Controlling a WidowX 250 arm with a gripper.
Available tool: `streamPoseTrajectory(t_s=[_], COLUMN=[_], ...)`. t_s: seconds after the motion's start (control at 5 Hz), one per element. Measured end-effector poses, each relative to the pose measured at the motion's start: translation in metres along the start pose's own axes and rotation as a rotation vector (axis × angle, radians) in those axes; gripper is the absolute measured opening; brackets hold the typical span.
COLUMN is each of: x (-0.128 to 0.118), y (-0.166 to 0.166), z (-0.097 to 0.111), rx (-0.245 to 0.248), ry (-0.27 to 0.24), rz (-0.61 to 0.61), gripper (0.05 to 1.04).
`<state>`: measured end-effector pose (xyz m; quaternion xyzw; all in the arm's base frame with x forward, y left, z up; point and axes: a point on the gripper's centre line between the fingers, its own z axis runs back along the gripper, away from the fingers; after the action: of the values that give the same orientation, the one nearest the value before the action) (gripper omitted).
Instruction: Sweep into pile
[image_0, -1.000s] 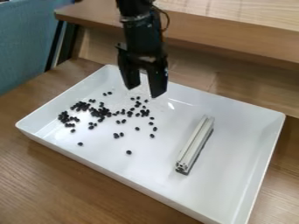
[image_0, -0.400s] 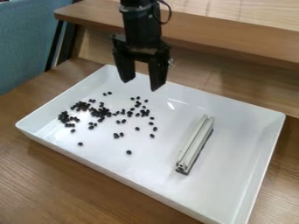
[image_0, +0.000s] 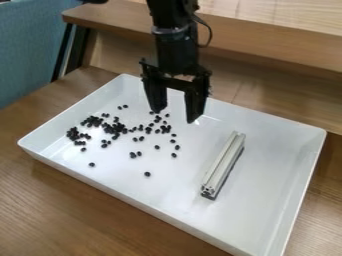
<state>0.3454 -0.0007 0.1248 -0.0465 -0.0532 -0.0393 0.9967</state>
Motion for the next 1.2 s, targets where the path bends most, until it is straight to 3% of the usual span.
streamPoseTrajectory(t_s=[0.2,1.2], x=[0.003,0.027], y=[-0.015,-0.034], z=[-0.003,-0.072], rx=[-0.005,0.059], ry=[-0.015,0.077], rz=[-0.013,0.060], gripper=[1.001,1.001])
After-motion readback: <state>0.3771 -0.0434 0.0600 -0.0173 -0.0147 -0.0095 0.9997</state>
